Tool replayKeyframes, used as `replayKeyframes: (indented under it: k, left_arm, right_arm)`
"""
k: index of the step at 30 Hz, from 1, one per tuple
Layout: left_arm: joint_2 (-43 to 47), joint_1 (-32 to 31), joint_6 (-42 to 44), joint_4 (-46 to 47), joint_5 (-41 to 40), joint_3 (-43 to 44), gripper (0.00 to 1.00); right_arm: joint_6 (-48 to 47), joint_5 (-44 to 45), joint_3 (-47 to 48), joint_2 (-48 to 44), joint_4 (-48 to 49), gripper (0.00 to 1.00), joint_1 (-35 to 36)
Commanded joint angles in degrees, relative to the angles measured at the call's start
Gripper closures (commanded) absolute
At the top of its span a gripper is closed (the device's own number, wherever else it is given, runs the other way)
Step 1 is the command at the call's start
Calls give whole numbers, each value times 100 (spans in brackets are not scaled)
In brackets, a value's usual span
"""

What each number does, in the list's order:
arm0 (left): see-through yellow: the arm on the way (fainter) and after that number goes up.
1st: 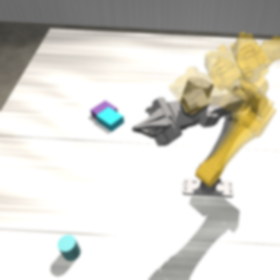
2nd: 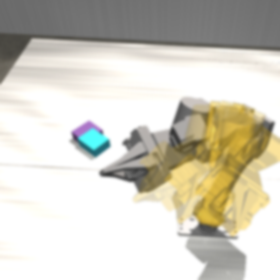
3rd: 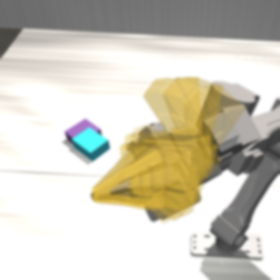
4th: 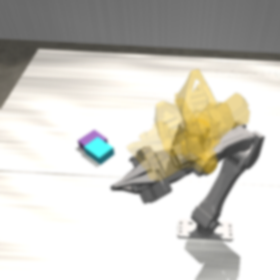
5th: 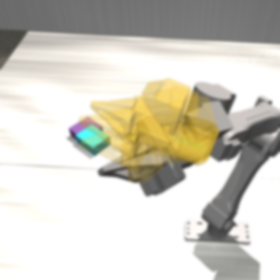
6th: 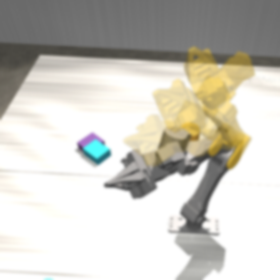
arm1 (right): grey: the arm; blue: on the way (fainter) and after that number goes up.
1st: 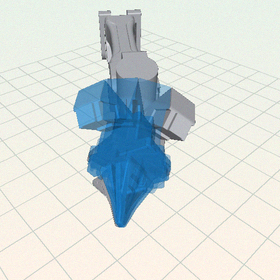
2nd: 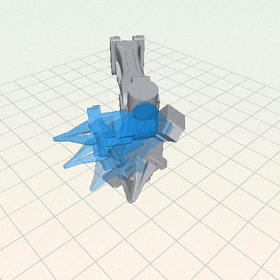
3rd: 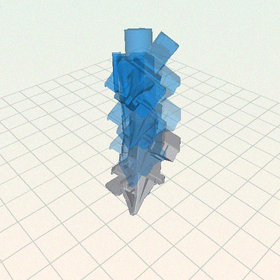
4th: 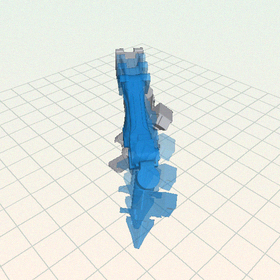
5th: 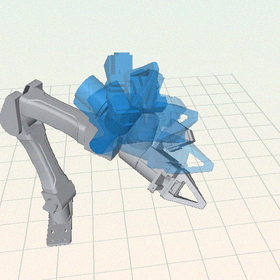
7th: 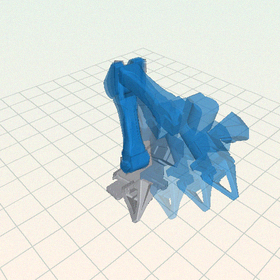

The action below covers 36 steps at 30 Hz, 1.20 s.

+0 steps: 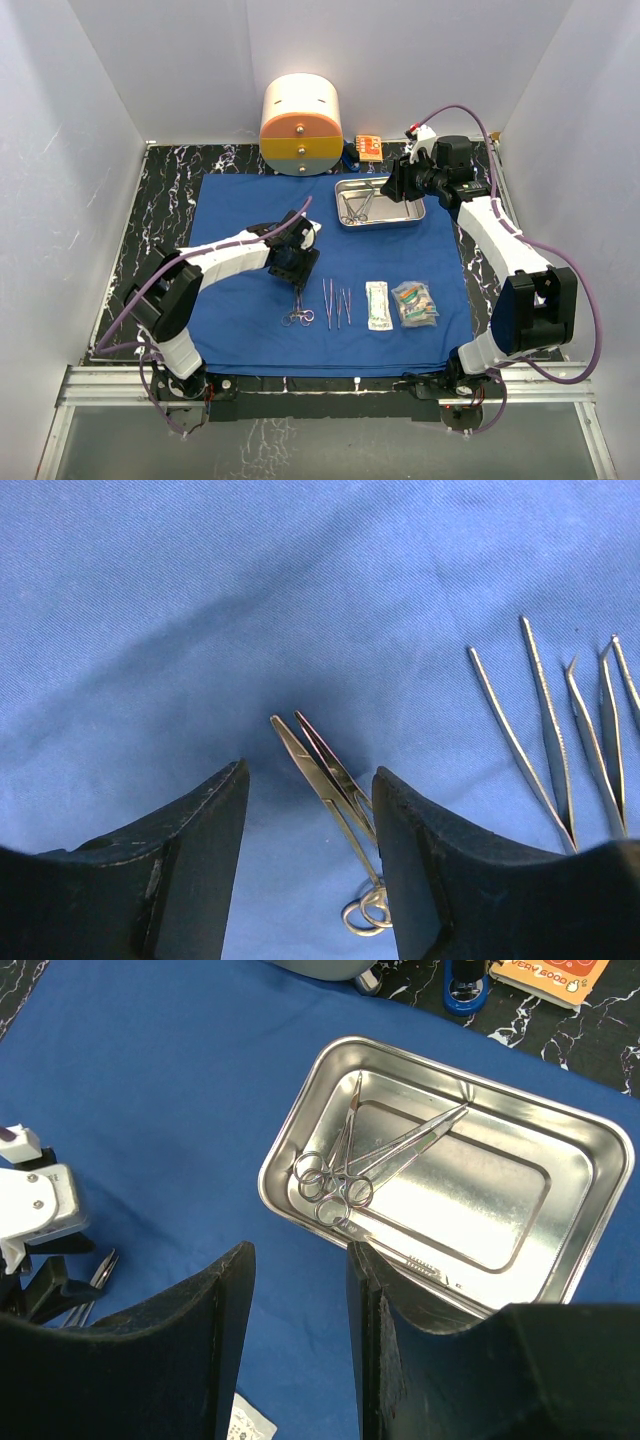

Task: Open and lay out the surgical kit
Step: Adjust the medical item in the surgical kit.

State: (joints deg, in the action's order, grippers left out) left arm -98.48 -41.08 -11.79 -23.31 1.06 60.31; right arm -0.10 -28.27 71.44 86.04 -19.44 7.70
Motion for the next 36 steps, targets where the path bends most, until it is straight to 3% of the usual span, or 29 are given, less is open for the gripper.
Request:
replayKeyframes:
  k: [1, 19, 36]
  left_arm:
    - [400, -53, -131, -223, 135, 25, 48]
    - [722, -323, -69, -376, 148, -558, 53]
    - [649, -418, -123, -402, 104, -116, 52]
  right_arm:
    - [-23, 22, 37, -237, 174, 60, -33]
    - [-125, 140, -45, -385, 181, 60, -41]
    - [-88, 69, -16, -285, 189, 60, -46]
